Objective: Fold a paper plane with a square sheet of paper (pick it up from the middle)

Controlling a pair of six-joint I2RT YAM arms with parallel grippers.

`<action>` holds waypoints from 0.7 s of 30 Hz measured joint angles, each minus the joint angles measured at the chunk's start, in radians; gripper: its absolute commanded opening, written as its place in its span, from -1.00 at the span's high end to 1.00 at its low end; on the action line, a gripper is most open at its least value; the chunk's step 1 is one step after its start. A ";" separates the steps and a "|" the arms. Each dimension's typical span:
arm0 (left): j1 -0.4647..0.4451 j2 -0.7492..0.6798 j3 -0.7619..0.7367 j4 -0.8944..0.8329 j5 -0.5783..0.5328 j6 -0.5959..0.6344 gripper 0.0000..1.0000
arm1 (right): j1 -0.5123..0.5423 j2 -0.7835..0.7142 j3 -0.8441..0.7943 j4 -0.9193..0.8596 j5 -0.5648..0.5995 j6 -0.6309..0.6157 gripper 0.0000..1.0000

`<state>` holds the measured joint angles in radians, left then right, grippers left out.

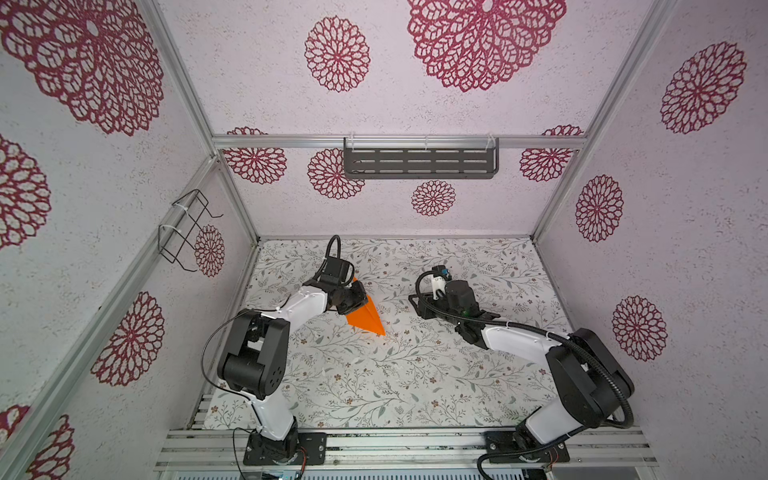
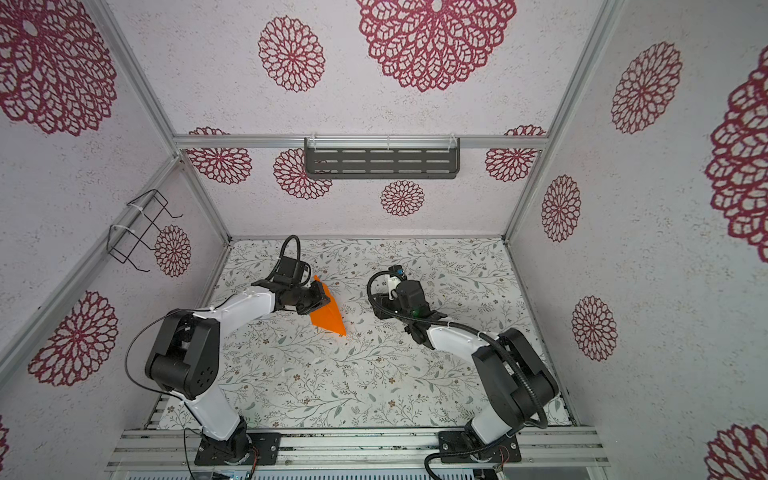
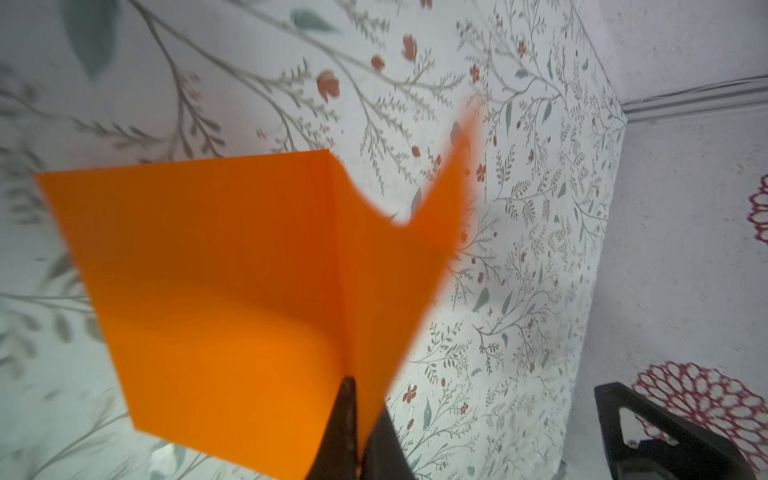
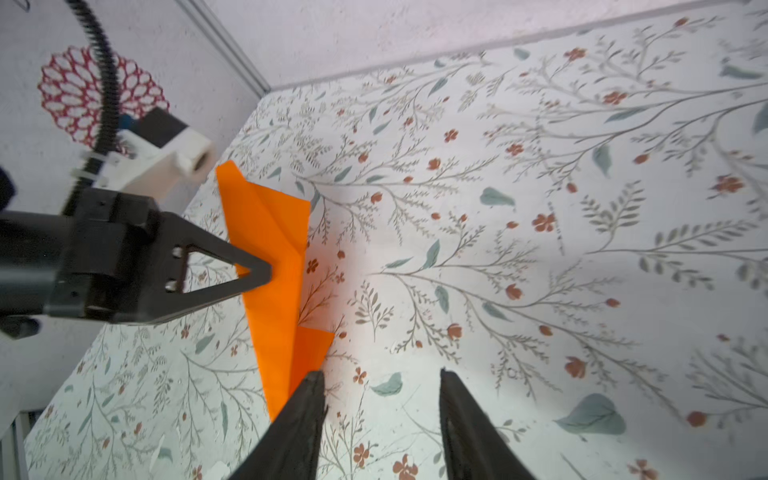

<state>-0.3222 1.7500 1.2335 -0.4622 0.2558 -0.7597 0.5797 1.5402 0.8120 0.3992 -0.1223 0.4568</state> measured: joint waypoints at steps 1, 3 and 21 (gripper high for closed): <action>-0.005 -0.005 0.057 -0.082 -0.061 0.031 0.87 | -0.007 -0.012 -0.003 0.001 0.010 0.000 -0.12; -0.015 -0.004 0.153 -0.218 -0.179 0.075 0.87 | -0.018 -0.032 -0.013 0.003 0.030 0.007 -0.21; -0.211 0.560 0.674 -0.859 -0.932 0.219 0.87 | -0.037 -0.114 -0.113 0.012 0.146 0.008 -0.46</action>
<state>-0.5331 2.3096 1.9079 -1.3216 -0.6758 -0.5407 0.5430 1.4261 0.6987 0.4110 0.0242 0.4648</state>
